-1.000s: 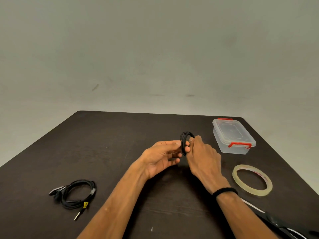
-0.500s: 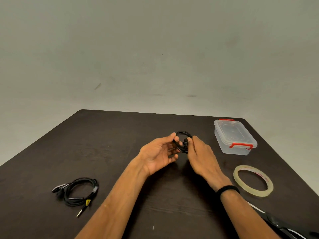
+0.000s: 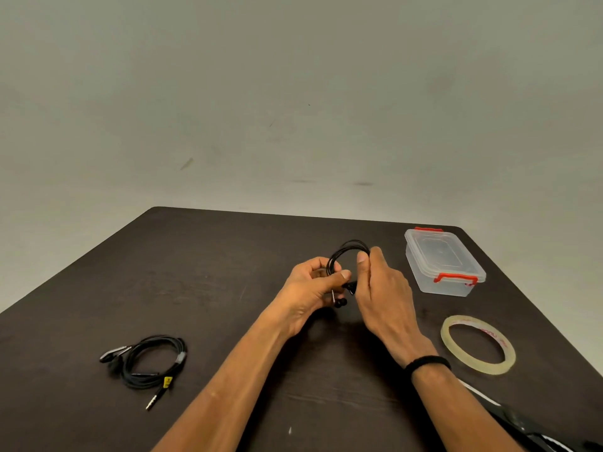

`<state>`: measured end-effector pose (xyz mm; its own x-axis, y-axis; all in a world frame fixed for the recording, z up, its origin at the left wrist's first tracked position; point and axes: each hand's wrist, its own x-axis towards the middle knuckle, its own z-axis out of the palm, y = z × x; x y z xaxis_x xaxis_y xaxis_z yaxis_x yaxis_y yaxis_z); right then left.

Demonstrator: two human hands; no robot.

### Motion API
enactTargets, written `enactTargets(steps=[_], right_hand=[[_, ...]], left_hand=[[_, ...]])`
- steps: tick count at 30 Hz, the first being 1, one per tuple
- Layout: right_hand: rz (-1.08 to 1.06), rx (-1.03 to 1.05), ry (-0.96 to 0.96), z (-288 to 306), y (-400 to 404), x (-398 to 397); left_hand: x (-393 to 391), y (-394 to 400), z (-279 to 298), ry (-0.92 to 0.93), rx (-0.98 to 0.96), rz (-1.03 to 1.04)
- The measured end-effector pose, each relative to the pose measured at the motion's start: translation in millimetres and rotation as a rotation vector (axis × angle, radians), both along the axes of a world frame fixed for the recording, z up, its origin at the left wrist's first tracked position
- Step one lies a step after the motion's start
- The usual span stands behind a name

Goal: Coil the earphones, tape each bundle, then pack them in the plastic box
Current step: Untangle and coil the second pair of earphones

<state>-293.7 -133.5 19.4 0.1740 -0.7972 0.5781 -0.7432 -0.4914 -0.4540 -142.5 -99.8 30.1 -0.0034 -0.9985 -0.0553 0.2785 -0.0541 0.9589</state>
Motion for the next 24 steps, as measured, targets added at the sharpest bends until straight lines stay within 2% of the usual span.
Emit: enactTargets(steps=[3,7,8,10,13,15,17,21,24], right_hand=[[0.003,-0.017,-0.011,0,0,-2],[0.013,-0.012,-0.008,-1,1,-2],[0.019,-0.012,-0.008,-2,1,-1],[0.040,-0.004,-0.018,-3,3,1],[0.071,0.025,-0.014,-4,4,2],[0.085,0.046,-0.002,-5,3,3],[0.095,0.043,-0.009,-6,2,3],[0.141,-0.018,0.048,-6,4,7],[0.197,-0.065,0.120,-7,8,12]], left_hand=[[-5,0,-3,-0.084,0.008,0.150],[-5,-2,-11,-0.640,-0.159,0.543],[-6,-1,-12,-0.700,-0.203,0.585],[-9,-1,-13,-0.665,-0.253,0.575],[-12,-2,-13,-0.536,-0.249,0.522],[-10,-3,-13,-0.521,-0.243,0.512],[-9,-4,-15,-0.586,-0.235,0.512],[-9,0,-15,-0.852,-0.250,0.545],[-4,1,-14,-0.832,-0.215,0.525]])
